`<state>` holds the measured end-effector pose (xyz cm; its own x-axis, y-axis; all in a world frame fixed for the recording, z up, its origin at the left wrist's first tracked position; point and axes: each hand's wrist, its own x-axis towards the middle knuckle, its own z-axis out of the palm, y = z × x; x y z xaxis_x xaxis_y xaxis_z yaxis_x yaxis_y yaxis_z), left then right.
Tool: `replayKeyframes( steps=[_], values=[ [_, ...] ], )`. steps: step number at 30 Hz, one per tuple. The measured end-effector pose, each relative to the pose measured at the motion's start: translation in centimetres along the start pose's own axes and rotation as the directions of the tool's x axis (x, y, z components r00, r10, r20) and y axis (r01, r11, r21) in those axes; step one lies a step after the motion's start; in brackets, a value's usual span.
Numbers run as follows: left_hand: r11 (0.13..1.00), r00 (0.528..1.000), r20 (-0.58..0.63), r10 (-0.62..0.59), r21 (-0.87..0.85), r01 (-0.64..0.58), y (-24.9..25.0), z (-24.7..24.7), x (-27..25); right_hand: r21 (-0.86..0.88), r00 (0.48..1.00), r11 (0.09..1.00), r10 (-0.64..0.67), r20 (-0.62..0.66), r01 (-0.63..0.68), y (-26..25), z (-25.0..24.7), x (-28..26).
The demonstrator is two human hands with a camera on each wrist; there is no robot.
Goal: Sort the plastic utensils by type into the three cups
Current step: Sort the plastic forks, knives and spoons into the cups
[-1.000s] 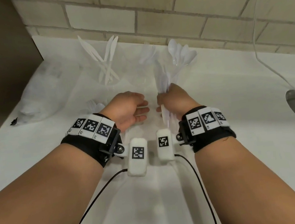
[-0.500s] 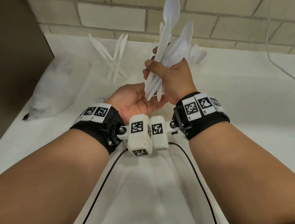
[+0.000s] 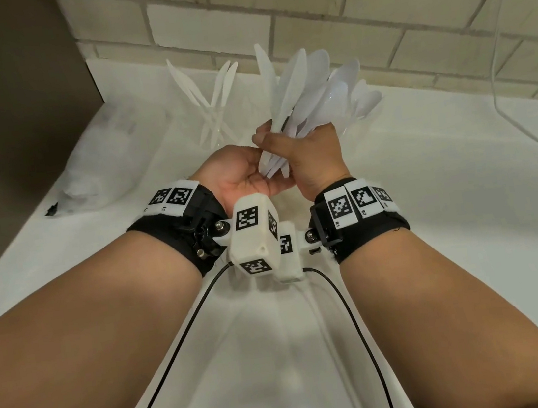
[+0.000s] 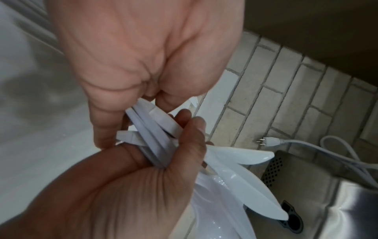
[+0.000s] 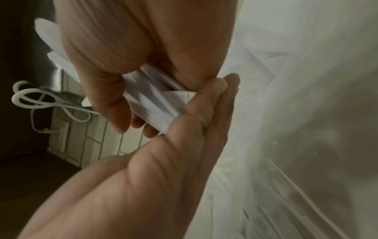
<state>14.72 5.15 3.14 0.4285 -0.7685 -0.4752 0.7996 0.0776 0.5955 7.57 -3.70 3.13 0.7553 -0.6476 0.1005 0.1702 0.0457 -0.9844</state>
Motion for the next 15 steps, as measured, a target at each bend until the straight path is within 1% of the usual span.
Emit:
replayKeyframes(
  steps=[3,4,6,7,9,10,11,12,13,15],
  values=[
    [1.000,1.000,-0.027,-0.007,0.003,0.007,0.0,0.3,-0.3,-0.016,1.000,1.000,0.004,0.006,-0.004,0.1,0.2,-0.1],
    [1.000,0.999,-0.047,0.007,0.001,-0.007,0.0,0.5,-0.5,-0.006,1.000,1.000,0.003,0.001,-0.003,0.1,0.3,0.0],
    [0.999,0.998,-0.061,0.022,-0.034,-0.024,0.0,0.5,-0.4,0.051,1.000,0.999,0.013,-0.018,-0.012,0.2,0.3,0.3],
    [0.999,0.999,-0.035,0.019,-0.040,-0.020,0.1,0.2,-0.2,0.086,0.999,0.996,0.027,-0.024,-0.025,0.2,0.4,0.4],
    [0.998,0.999,0.033,0.019,0.059,-0.021,0.6,-0.3,0.1,0.118,0.999,0.992,0.038,-0.026,-0.035,0.3,0.2,0.5],
    [0.986,0.998,0.058,0.023,0.165,-0.032,0.9,-0.6,-0.1,0.117,0.999,0.993,0.031,-0.017,-0.029,0.4,0.0,0.5],
    [0.959,0.995,0.086,0.040,0.278,-0.063,1.2,-0.8,-0.3,0.110,1.000,0.994,0.024,0.000,-0.024,0.4,-0.3,0.5],
    [0.912,0.990,0.114,0.082,0.392,-0.121,1.5,-1.0,-0.4,0.103,0.999,0.994,0.025,0.022,-0.027,0.5,-0.5,0.4],
    [0.852,0.979,0.165,0.122,0.489,-0.189,1.7,-1.2,-0.5,0.094,0.998,0.995,0.034,0.055,-0.039,0.4,-0.7,0.2],
    [0.720,0.943,0.304,0.137,0.623,-0.306,1.9,-1.0,-1.2,0.054,0.986,0.993,0.094,0.141,-0.103,0.5,-0.8,-0.2]
  ],
)
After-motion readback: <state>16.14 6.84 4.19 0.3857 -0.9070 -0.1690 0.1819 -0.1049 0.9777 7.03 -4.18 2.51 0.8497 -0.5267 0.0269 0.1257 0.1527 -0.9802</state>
